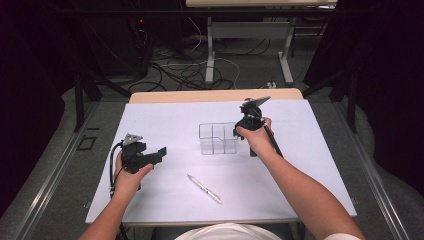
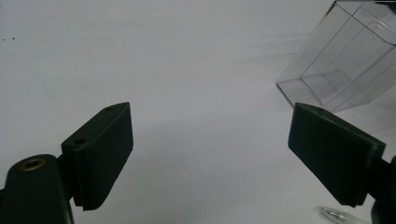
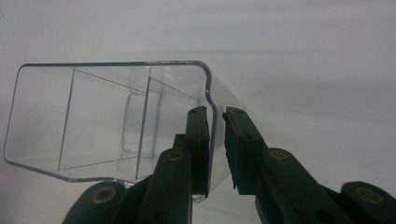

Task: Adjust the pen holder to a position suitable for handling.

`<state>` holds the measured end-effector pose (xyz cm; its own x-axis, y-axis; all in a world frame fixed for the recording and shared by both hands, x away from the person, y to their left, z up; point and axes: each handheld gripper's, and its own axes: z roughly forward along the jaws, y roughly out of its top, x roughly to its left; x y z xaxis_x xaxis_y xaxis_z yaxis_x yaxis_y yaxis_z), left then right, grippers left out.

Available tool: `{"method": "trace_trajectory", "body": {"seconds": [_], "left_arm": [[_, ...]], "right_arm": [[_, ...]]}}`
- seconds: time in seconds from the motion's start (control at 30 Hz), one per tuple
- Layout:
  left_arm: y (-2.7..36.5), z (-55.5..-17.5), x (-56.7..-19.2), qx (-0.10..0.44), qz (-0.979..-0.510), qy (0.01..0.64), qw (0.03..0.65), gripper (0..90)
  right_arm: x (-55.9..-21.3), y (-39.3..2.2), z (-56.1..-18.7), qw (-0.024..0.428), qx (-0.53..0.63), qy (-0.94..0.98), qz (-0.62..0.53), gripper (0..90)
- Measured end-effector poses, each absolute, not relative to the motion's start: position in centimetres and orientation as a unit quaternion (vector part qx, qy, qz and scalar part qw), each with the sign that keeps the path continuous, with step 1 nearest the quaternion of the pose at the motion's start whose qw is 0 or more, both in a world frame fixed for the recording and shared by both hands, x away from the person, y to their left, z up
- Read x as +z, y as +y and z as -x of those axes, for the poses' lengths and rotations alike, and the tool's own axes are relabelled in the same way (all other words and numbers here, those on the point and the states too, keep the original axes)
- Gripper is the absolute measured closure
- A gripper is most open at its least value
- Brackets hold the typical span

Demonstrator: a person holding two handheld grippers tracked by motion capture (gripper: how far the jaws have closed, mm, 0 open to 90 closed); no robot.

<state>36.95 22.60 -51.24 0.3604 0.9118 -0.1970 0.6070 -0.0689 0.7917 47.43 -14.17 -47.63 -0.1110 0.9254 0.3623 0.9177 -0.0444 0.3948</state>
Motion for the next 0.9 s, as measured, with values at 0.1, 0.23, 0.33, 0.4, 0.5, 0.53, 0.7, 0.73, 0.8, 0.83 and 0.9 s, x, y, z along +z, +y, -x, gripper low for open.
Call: {"method": "trace_trajectory", "body": {"seconds": [0.1, 0.23, 0.33, 0.4, 0.5, 0.53, 0.7, 0.73, 0.8, 0.83, 0.9], "left_arm": [[22.6, -36.9, -51.2, 0.181, -0.708, 0.536, 0.423, 14.2], [22.6, -36.9, -51.2, 0.179, -0.710, 0.536, 0.420, 14.3], [22.6, -36.9, -51.2, 0.180, -0.711, 0.536, 0.419, 14.3], [22.7, -37.0, -51.2, 0.177, -0.712, 0.535, 0.418, 14.4], [22.6, -37.0, -51.3, 0.180, -0.708, 0.537, 0.422, 14.4], [22.7, -37.0, -51.3, 0.175, -0.711, 0.536, 0.419, 14.4], [22.7, -37.1, -51.4, 0.177, -0.708, 0.539, 0.421, 14.5], [22.7, -37.1, -51.4, 0.178, -0.708, 0.539, 0.420, 14.6], [22.7, -37.0, -51.3, 0.176, -0.712, 0.538, 0.416, 14.7], [22.7, -37.0, -51.3, 0.177, -0.711, 0.537, 0.418, 14.8], [22.7, -36.9, -51.2, 0.176, -0.713, 0.536, 0.415, 14.8]], "right_arm": [[-47.7, -14.3, -47.3, 0.007, 0.285, 0.697, -0.658, 74.4], [-47.5, -14.4, -47.2, 0.003, 0.301, 0.694, -0.653, 68.1], [-47.2, -14.6, -47.0, 0.012, 0.308, 0.700, -0.644, 63.8], [-47.0, -14.8, -46.9, 0.017, 0.314, 0.702, -0.639, 61.0], [-46.7, -15.2, -46.8, 0.016, 0.322, 0.705, -0.631, 59.0], [-46.6, -15.1, -46.8, 0.015, 0.327, 0.702, -0.632, 57.2], [-46.1, -15.4, -46.4, 0.039, 0.329, 0.722, -0.607, 47.2], [-46.0, -15.4, -46.3, 0.051, 0.331, 0.729, -0.597, 45.1], [-45.8, -15.2, -46.0, 0.061, 0.339, 0.737, -0.582, 41.2], [-45.7, -15.2, -45.9, 0.067, 0.335, 0.742, -0.576, 39.7], [-45.5, -15.0, -45.6, 0.069, 0.339, 0.746, -0.569, 37.9]]}}
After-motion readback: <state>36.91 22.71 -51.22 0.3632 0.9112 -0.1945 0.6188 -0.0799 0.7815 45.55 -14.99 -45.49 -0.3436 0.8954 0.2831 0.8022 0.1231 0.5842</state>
